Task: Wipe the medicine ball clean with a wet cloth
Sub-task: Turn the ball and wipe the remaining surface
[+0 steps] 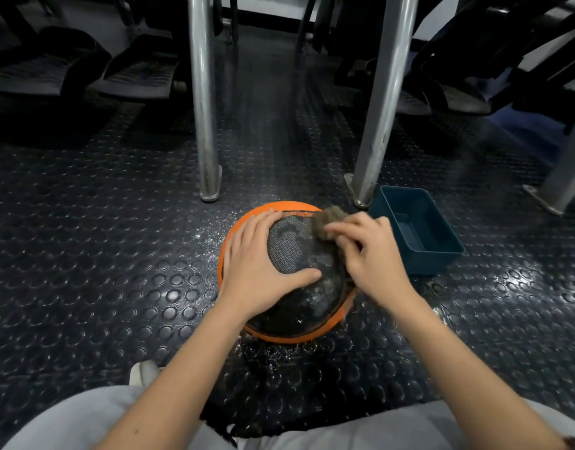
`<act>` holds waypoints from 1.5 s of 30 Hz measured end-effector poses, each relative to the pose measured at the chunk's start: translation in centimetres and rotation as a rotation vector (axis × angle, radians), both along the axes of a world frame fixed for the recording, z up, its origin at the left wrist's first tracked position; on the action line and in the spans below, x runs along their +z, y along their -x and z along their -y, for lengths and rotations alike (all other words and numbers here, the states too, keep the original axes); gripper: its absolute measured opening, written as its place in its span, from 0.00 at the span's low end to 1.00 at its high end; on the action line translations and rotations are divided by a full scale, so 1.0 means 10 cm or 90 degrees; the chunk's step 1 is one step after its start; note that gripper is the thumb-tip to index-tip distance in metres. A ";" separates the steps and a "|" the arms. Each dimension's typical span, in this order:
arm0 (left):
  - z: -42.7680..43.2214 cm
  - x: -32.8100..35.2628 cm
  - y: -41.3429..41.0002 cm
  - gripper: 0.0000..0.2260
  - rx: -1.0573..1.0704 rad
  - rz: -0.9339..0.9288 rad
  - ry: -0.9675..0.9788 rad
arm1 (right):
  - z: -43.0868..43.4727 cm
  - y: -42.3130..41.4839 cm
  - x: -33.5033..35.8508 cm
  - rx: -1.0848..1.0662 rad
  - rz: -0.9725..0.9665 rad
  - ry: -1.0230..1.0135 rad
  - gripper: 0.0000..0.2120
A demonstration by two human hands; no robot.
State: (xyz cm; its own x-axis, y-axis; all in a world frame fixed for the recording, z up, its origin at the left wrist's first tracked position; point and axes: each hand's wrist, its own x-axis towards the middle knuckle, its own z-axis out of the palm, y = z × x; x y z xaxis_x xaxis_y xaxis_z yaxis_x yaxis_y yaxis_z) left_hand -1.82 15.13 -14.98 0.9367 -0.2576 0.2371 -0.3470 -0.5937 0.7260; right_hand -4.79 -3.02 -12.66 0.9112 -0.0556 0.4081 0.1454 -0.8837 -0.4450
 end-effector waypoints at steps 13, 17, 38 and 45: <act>0.04 -0.02 0.03 0.46 0.014 0.013 -0.008 | -0.05 -0.05 -0.05 -0.047 0.039 -0.119 0.13; 0.11 -0.02 0.07 0.46 0.018 0.023 -0.041 | 0.05 -0.07 -0.05 -0.110 -0.009 -0.192 0.14; 0.04 -0.05 0.06 0.46 0.044 0.024 -0.004 | -0.28 0.09 -0.07 0.029 0.124 -0.032 0.13; 0.11 -0.04 0.09 0.47 0.041 0.026 -0.028 | 0.13 -0.14 -0.18 -0.153 -0.043 -0.262 0.12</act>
